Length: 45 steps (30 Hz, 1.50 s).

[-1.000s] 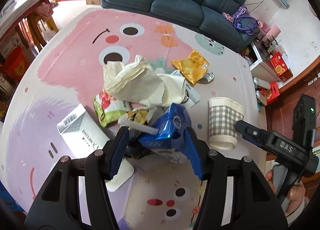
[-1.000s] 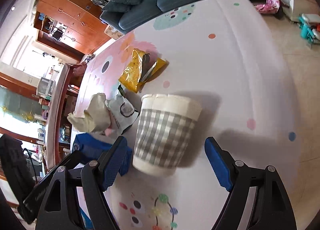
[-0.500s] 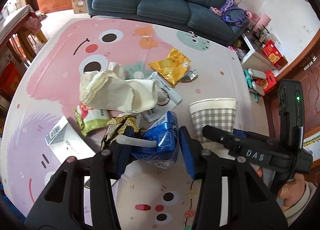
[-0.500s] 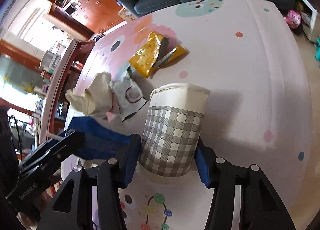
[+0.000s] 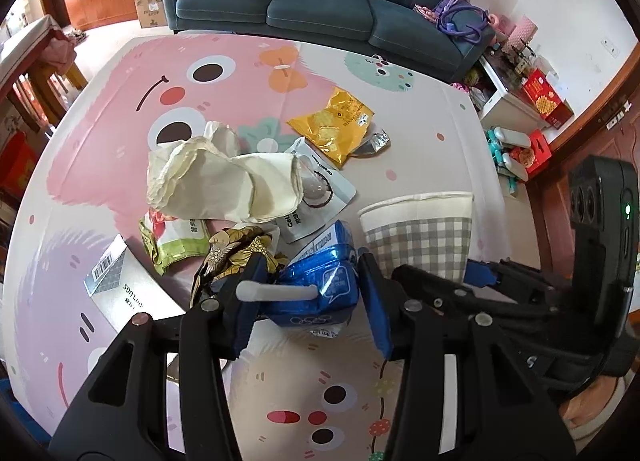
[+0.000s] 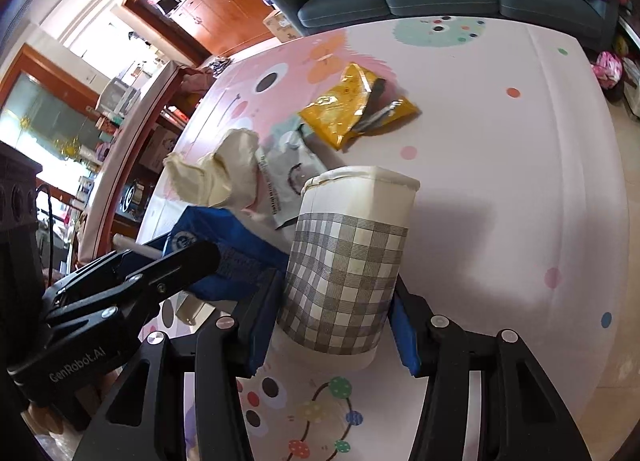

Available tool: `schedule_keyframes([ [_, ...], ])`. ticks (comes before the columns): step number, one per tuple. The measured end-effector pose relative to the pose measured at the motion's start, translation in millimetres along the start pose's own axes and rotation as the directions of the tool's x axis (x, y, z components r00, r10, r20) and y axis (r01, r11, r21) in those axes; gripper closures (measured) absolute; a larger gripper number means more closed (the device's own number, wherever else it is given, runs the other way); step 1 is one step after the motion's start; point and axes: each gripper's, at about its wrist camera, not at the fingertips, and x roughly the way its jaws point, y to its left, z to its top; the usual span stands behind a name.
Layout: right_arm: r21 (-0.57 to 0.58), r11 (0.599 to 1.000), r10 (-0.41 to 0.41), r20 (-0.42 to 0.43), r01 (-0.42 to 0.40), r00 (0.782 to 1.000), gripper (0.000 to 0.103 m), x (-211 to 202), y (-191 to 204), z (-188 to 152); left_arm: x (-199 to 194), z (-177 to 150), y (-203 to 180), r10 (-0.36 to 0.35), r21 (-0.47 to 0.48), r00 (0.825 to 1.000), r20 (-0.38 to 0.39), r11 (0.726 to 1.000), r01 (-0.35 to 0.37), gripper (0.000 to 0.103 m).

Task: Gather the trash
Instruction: 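Lift the blue carton and plaid cup and carry them down over the bin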

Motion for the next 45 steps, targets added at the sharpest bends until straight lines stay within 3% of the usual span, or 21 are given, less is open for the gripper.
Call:
schedule_keyframes([
  [11, -0.059, 0.998, 0.018, -0.02, -0.019, 1.0, 0.052, 8.2, 17.2, -8.1, -12.2, -23.9, 16.1, -0.007, -0.1, 1.0, -0.025, 0.995, 0.004, 0.059],
  [18, -0.078, 0.997, 0.017, -0.017, -0.018, 1.0, 0.052, 7.0, 17.0, -8.2, -15.8, -22.6, 11.2, -0.022, -0.094, 1.0, -0.017, 0.995, 0.021, 0.059],
  [26, -0.094, 0.995, 0.021, -0.001, -0.021, 1.0, 0.052, 0.9, 15.5, -7.4, -16.3, -9.4, 0.0, 0.002, -0.011, 1.0, -0.01, 1.0, -0.002, 0.059],
  [38, -0.08, 0.996, 0.026, -0.002, -0.026, 1.0, 0.052, 1.4, 7.1, -5.0, -13.7, 4.4, -13.7, -0.028, 0.088, 0.999, -0.024, 0.996, 0.03, 0.059],
  [45, -0.088, 0.996, 0.01, -0.02, -0.012, 1.0, 0.052, 3.1, 6.7, -11.9, 5.5, -1.6, -11.4, -0.044, 0.054, 0.996, -0.079, 0.997, 0.049, 0.059],
])
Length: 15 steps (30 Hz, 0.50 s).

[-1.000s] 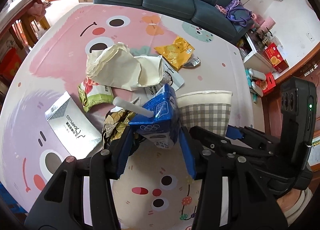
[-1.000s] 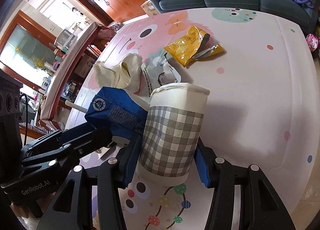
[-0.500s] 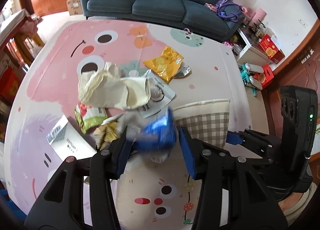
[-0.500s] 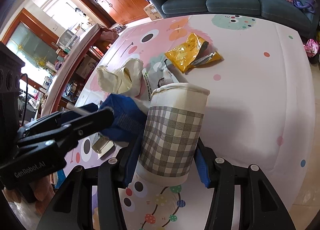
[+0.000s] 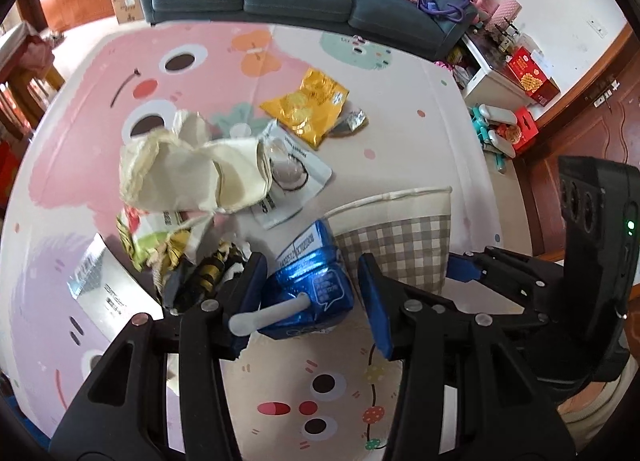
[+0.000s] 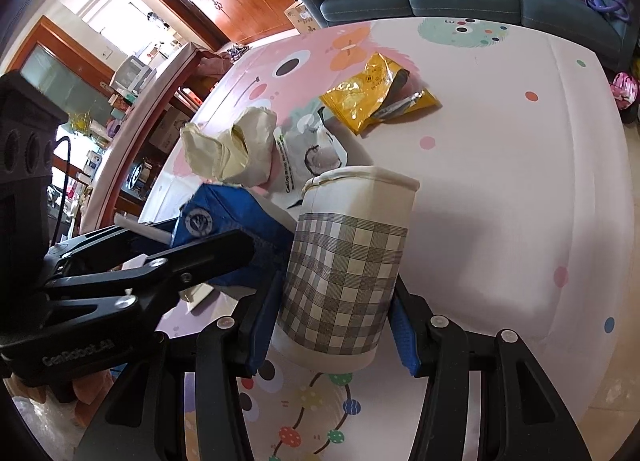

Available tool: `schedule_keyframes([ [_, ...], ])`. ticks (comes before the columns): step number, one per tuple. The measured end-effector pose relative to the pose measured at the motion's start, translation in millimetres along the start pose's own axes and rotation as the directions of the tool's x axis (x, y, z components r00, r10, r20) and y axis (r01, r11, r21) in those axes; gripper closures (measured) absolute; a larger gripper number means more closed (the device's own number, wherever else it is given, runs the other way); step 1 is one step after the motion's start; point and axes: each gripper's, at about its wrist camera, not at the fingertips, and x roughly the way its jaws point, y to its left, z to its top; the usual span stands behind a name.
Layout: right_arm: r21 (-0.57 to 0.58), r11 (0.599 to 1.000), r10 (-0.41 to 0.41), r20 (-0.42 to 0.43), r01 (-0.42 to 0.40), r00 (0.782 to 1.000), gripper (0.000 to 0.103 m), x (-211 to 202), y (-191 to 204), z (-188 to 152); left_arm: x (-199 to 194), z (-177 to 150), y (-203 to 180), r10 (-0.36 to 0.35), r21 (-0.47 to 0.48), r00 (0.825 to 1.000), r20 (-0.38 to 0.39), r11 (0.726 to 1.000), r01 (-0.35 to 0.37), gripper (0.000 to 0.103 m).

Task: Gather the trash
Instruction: 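Lift the blue carton and plaid cup and carry them down over the bin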

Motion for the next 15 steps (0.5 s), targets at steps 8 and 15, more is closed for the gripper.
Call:
schedule_keyframes([
  [8, -0.002, 1.0, -0.005, 0.016, 0.005, 1.0, 0.055, -5.7, 7.8, -12.8, 4.4, -12.3, 4.5, 0.024, -0.048, 1.0, 0.011, 0.999, -0.023, 0.066],
  [15, -0.02, 0.999, -0.031, 0.044, 0.032, 0.999, 0.055, -29.0, 30.5, -34.2, -28.9, -36.9, 2.7, 0.021, -0.051, 0.999, 0.049, 0.999, -0.018, 0.066],
])
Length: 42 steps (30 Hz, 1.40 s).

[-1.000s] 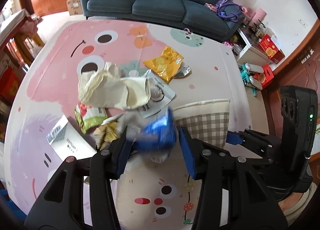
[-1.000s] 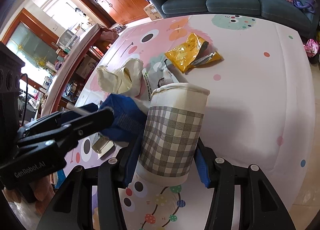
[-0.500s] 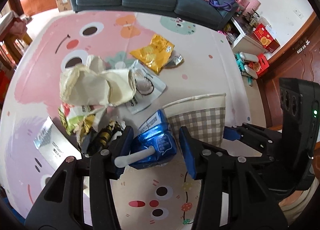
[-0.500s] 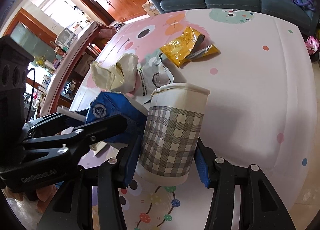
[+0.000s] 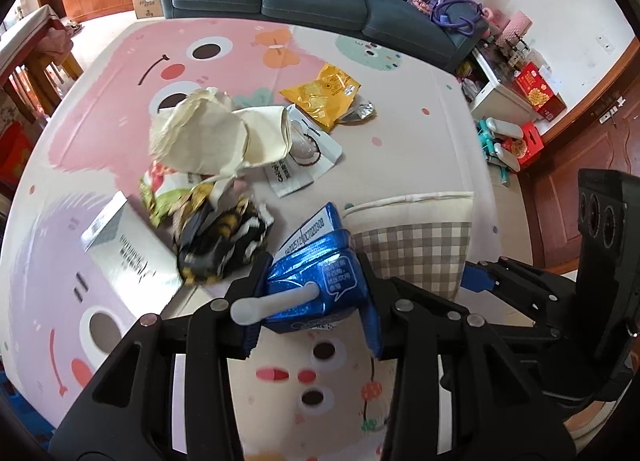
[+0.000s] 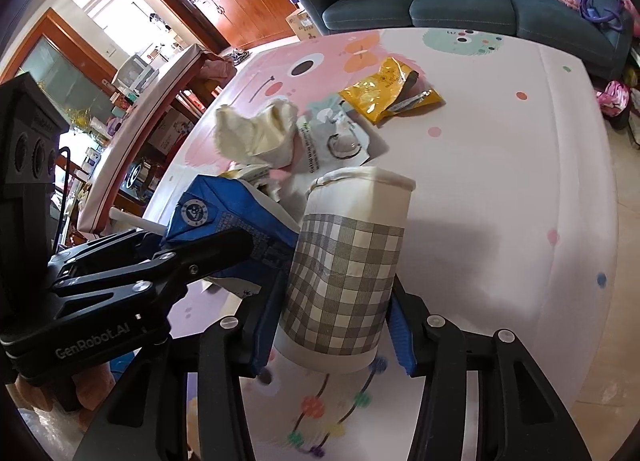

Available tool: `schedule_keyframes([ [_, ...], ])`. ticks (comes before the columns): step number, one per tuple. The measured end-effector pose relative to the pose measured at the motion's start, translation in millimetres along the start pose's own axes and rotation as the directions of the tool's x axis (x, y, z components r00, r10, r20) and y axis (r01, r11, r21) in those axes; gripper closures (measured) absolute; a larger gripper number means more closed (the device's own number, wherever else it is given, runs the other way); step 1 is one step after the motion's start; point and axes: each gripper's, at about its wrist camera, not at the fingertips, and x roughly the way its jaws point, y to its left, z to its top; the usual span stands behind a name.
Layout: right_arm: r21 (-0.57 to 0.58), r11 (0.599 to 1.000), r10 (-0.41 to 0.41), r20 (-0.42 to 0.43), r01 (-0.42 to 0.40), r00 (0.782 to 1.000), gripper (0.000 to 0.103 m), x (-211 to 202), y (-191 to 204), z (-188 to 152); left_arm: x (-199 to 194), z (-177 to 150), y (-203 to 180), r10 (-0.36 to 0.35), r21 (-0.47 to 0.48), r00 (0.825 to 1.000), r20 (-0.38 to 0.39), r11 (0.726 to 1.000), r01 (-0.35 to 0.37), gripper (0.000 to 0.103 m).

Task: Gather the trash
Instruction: 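Lift the blue carton and plaid cup and carry them down over the bin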

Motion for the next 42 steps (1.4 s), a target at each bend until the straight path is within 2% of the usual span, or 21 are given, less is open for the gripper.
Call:
schedule_keyframes([
  [4, 0.0, 1.0, -0.03, 0.024, 0.03, 0.999, 0.055, -20.0, 21.7, -20.6, -34.8, -23.5, 0.9, -0.021, 0.019, 1.0, 0.021, 1.0, 0.021, 0.066],
  [10, 0.032, 0.997, -0.075, 0.075, 0.073, 0.994, 0.055, -56.1, 68.7, -72.5, -93.6, -73.1, 11.4, -0.047, 0.083, 0.998, 0.039, 0.996, 0.044, 0.066],
  [16, 0.093, 0.989, -0.129, 0.146, 0.116, 0.981, 0.055, -95.7, 135.9, -147.2, -155.7, -141.5, 32.6, -0.097, 0.165, 0.994, 0.04, 0.982, 0.089, 0.066],
  [20, 0.147, 0.979, -0.167, 0.185, 0.141, 0.968, 0.055, -115.0, 186.2, -211.0, -194.4, -195.4, 53.1, -0.131, 0.233, 0.991, 0.029, 0.965, 0.121, 0.066],
  [26, 0.225, 0.964, -0.19, 0.2, 0.144, 0.961, 0.055, -122.6, 244.3, -299.2, -230.0, -266.9, 84.0, -0.156, 0.298, 0.988, 0.006, 0.943, 0.147, 0.066],
  [32, 0.285, 0.947, -0.192, 0.129, 0.149, 0.973, 0.055, -113.8, 273.9, -368.7, -231.7, -324.0, 107.6, -0.155, 0.301, 0.986, -0.057, 0.939, 0.165, 0.066],
  [35, 0.299, 0.939, -0.2, 0.083, 0.167, 0.976, 0.055, -101.4, 274.4, -394.6, -223.1, -353.7, 117.6, -0.142, 0.299, 0.986, -0.093, 0.94, 0.163, 0.066],
  [39, 0.329, 0.925, -0.213, 0.026, 0.192, 0.977, 0.054, -66.9, 258.9, -421.4, -191.9, -379.1, 125.8, -0.12, 0.284, 0.982, -0.143, 0.946, 0.156, 0.066],
  [42, 0.367, 0.909, -0.214, 0.007, 0.197, 0.977, 0.052, -32.0, 232.0, -437.3, -155.7, -398.8, 130.6, -0.102, 0.273, 0.978, -0.181, 0.95, 0.15, 0.066],
])
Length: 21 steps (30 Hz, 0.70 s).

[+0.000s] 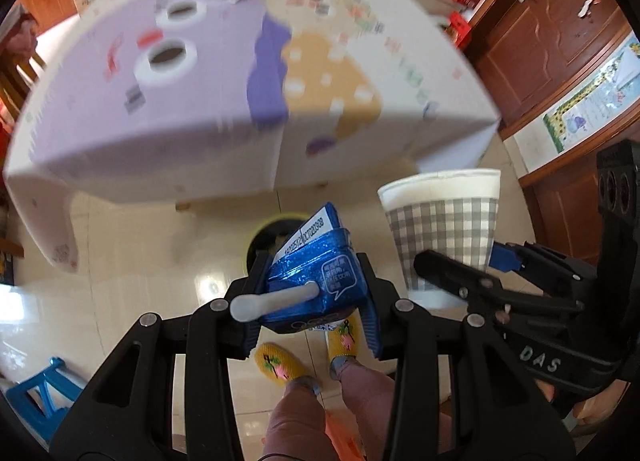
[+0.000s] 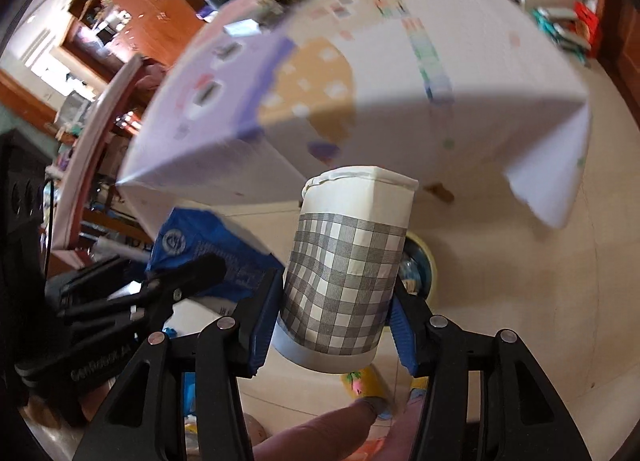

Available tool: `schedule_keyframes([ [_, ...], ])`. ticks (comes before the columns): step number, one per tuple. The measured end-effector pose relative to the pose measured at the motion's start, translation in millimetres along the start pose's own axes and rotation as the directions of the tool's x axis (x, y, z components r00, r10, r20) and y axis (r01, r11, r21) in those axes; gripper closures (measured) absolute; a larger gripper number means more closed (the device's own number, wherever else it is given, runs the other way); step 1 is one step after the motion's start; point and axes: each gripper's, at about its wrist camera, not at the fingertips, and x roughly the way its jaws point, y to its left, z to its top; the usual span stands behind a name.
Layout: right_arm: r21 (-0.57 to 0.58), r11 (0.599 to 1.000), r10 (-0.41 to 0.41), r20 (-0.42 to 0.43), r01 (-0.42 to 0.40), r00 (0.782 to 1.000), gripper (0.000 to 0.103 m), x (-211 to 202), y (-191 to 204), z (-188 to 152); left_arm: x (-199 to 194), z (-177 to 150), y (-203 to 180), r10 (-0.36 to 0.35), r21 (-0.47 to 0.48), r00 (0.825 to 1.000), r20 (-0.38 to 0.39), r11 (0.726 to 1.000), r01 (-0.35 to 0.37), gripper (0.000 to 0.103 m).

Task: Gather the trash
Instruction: 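Lift the blue carton and plaid cup and carry them down over the bin, then open both tools to drop the blue carton and plaid cup into the bin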

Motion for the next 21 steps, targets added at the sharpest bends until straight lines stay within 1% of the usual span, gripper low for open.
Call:
schedule_keyframes([
  [5, 0.022, 1.0, -0.018, -0.036, 0.018, 0.999, 0.05, 85.4, -39.9, -17.3, 85.4, -15.6, 12.1, 0.023, -0.02, 0.998, -0.053, 1.0, -0.024, 0.066],
  [6, 0.02, 0.999, -0.026, -0.041, 0.027, 0.999, 0.05, 105.7, -48.4, -22.2, 108.2, -19.4, 15.7, 0.029, -0.026, 0.998, -0.057, 0.999, -0.03, 0.066],
  [7, 0.019, 0.999, -0.03, -0.045, 0.031, 0.999, 0.048, 121.4, -54.8, -25.2, 120.8, -21.1, 17.8, 0.03, -0.03, 0.998, -0.057, 0.999, -0.031, 0.066],
  [9, 0.022, 0.999, -0.035, -0.055, 0.036, 0.998, 0.046, 159.1, -70.2, -33.7, 162.0, -26.0, 23.8, 0.051, -0.031, 0.997, -0.058, 0.998, -0.053, 0.066],
  [11, 0.03, 0.999, -0.032, -0.075, 0.034, 0.997, 0.044, 197.0, -86.2, -40.5, 193.6, -28.8, 28.7, 0.056, -0.025, 0.996, -0.064, 0.998, -0.058, 0.064],
  [12, 0.034, 0.999, -0.033, -0.081, 0.035, 0.996, 0.041, 213.3, -93.6, -42.7, 214.7, -31.1, 33.4, 0.058, -0.027, 0.996, -0.072, 0.998, -0.06, 0.062],
  [13, 0.042, 0.998, -0.04, -0.089, 0.044, 0.995, 0.036, 232.5, -103.4, -46.8, 226.2, -32.1, 36.7, 0.061, -0.033, 0.995, -0.073, 0.997, -0.064, 0.058],
  [14, 0.049, 0.998, -0.041, -0.095, 0.045, 0.995, 0.033, 244.5, -109.2, -47.2, 240.5, -34.1, 42.0, 0.07, -0.046, 0.995, -0.072, 0.996, -0.074, 0.049],
  [15, 0.059, 0.997, -0.038, -0.105, 0.044, 0.994, 0.028, 257.8, -116.9, -49.7, 253.9, -36.3, 47.5, 0.078, -0.06, 0.994, -0.073, 0.995, -0.083, 0.039],
  [16, 0.068, 0.997, -0.035, -0.111, 0.043, 0.993, 0.026, 268.6, -124.0, -51.0, 265.8, -38.0, 52.6, 0.082, -0.072, 0.994, -0.076, 0.994, -0.087, 0.034],
  [17, 0.072, 0.996, -0.036, -0.112, 0.045, 0.993, 0.026, 279.9, -130.3, -49.0, 277.8, -39.3, 55.5, 0.082, -0.082, 0.994, -0.079, 0.993, -0.088, 0.027],
  [19, 0.06, 0.997, -0.044, -0.114, 0.051, 0.992, 0.026, 294.5, -137.2, -49.4, 295.7, -44.1, 62.4, 0.095, -0.089, 0.992, -0.079, 0.991, -0.102, 0.027],
  [21, 0.035, 0.998, -0.055, -0.106, 0.059, 0.993, 0.026, 300.4, -138.1, -52.8, 307.5, -45.8, 63.0, 0.113, -0.085, 0.99, -0.085, 0.989, -0.12, 0.027],
])
